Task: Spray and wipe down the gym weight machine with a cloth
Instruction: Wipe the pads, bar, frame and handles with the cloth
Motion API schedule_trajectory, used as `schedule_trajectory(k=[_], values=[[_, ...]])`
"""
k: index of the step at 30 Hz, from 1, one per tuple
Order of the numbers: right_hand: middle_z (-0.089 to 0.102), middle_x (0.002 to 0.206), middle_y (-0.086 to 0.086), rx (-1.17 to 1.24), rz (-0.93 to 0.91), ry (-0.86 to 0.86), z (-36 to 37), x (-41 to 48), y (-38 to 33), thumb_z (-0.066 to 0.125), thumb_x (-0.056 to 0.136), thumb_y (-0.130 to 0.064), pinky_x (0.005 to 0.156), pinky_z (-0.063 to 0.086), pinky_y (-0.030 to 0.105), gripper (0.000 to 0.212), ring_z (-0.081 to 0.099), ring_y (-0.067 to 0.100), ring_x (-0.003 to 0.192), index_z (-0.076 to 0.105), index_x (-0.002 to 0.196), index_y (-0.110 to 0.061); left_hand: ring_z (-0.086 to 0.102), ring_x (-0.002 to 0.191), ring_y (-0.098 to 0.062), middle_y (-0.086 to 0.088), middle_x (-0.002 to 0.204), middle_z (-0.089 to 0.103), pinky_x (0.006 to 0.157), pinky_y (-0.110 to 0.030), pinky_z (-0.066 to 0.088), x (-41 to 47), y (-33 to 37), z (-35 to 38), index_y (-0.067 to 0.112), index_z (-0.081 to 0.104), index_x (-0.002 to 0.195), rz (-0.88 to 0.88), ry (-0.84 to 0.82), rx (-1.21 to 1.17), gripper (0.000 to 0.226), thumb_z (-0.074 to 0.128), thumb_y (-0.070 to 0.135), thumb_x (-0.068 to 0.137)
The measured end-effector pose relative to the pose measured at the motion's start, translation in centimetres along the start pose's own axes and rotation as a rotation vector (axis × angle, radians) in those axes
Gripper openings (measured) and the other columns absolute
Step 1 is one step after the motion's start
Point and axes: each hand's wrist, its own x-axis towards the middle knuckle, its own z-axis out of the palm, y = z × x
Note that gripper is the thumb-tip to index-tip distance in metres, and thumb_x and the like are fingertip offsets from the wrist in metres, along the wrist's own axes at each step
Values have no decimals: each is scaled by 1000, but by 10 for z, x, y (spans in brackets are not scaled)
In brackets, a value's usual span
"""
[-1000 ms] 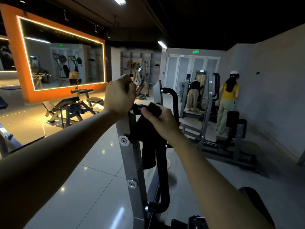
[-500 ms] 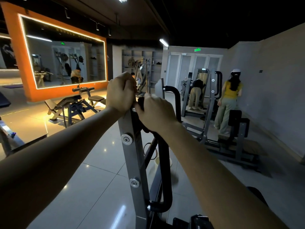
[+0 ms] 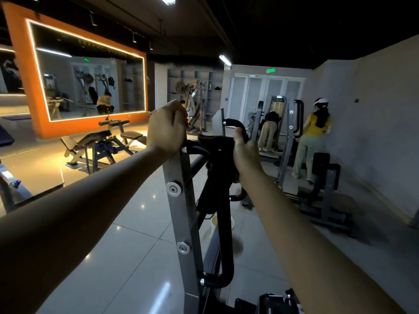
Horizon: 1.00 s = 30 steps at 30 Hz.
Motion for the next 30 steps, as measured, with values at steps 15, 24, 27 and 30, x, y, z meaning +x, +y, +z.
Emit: schedule_trajectory(k=[15, 24, 27, 30], values=[[65, 56, -4, 115, -216, -358, -1, -39, 42, 67, 96, -31, 61, 51, 20, 25, 64, 6, 53, 65, 76, -15, 63, 72, -12, -6, 80, 66, 61, -26, 50, -1, -2, 1, 11, 63, 92, -4, 1, 0, 28, 36, 18, 100], [66, 90, 20, 368, 221, -345, 9, -31, 85, 52, 79, -86, 83, 53, 43, 83, 67, 32, 78, 66, 102, -8, 64, 71, -17, -6, 77, 65, 60, -32, 51, 0, -4, 1, 12, 62, 88, -15, -1, -20, 27, 37, 17, 98], [63, 93, -7, 215, 125, -257, 3, -50, 84, 43, 97, -68, 91, 47, 25, 40, 62, 6, 86, 61, 98, -33, 65, 71, -16, -5, 78, 66, 59, -28, 50, 0, -3, 3, 12, 62, 89, -26, 2, -15, 28, 37, 18, 97], [59, 85, -14, 186, -26, -189, -5, -59, 79, 40, 104, -48, 67, 43, 9, 24, 55, -6, 73, 57, 90, -38, 65, 70, -15, -4, 78, 67, 56, -24, 47, -2, -4, 4, 13, 62, 90, -25, 18, 1, 28, 36, 19, 98]])
